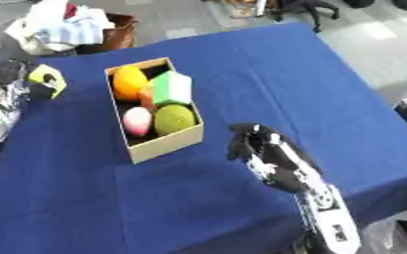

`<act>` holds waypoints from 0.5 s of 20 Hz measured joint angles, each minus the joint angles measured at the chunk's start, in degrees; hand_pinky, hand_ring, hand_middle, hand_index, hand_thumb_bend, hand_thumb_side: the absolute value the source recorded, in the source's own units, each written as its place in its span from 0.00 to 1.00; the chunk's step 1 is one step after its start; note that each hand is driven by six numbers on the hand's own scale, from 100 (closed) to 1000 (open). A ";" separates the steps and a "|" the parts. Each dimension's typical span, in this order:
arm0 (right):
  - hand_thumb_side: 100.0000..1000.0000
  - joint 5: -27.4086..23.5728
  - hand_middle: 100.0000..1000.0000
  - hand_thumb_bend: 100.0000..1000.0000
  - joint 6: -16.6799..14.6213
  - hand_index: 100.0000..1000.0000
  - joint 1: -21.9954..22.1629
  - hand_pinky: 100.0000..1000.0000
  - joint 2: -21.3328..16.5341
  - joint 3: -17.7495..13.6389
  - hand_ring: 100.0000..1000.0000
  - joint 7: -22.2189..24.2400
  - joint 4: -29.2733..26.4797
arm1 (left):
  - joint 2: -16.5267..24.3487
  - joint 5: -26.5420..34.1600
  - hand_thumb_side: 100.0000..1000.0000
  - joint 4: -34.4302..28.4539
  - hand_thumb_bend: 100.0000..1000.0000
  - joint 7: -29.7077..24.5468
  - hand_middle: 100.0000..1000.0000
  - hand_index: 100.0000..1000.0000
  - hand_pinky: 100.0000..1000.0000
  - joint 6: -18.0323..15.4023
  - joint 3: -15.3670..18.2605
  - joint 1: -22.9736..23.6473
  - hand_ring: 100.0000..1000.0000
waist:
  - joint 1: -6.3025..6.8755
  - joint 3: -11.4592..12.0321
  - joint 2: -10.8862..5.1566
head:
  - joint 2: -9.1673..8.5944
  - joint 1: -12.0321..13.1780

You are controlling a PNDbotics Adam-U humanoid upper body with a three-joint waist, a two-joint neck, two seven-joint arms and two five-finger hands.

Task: Pick up objects on the table and place them in the box.

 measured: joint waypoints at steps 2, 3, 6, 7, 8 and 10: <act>0.39 0.00 0.51 0.00 -0.04 0.81 0.00 0.54 0.00 -0.13 0.53 -0.04 0.00 | 0.06 0.15 0.86 0.17 0.10 -1.15 0.71 0.89 0.76 -0.66 -0.17 0.17 0.69 | 0.00 0.19 0.00 | 0.00 -0.01; 0.39 0.00 0.51 0.00 -0.05 0.81 0.00 0.54 0.00 -0.14 0.53 -0.06 0.00 | 0.08 0.16 1.00 0.18 0.16 -1.69 0.71 0.89 0.76 -1.00 -0.27 0.28 0.70 | 0.00 0.26 0.00 | 0.00 -0.02; 0.39 0.00 0.51 0.00 -0.07 0.81 0.00 0.54 0.00 -0.14 0.53 -0.07 0.02 | 0.10 0.16 1.00 0.14 0.22 -2.72 0.72 0.89 0.77 -1.88 -0.29 0.37 0.71 | 0.00 0.34 0.00 | 0.00 -0.07; 0.39 0.00 0.51 0.00 -0.07 0.81 0.00 0.54 0.00 -0.14 0.53 -0.07 0.03 | 0.11 0.16 1.00 0.12 0.25 -2.93 0.73 0.89 0.77 -2.10 -0.29 0.38 0.71 | 0.00 0.36 0.00 | 0.00 -0.07; 0.39 0.00 0.51 0.00 -0.07 0.81 0.00 0.54 0.00 -0.14 0.53 -0.07 0.06 | 0.11 0.16 1.00 0.10 0.27 -3.10 0.73 0.89 0.78 -2.28 -0.30 0.38 0.72 | 0.00 0.39 0.00 | 0.00 -0.07; 0.39 0.01 0.51 0.00 -0.08 0.81 0.00 0.54 0.00 -0.14 0.53 -0.08 0.16 | 0.14 -0.13 1.00 0.05 0.31 -3.51 0.74 0.89 0.78 -2.77 -0.36 0.38 0.72 | 0.00 0.43 0.00 | 0.00 -0.07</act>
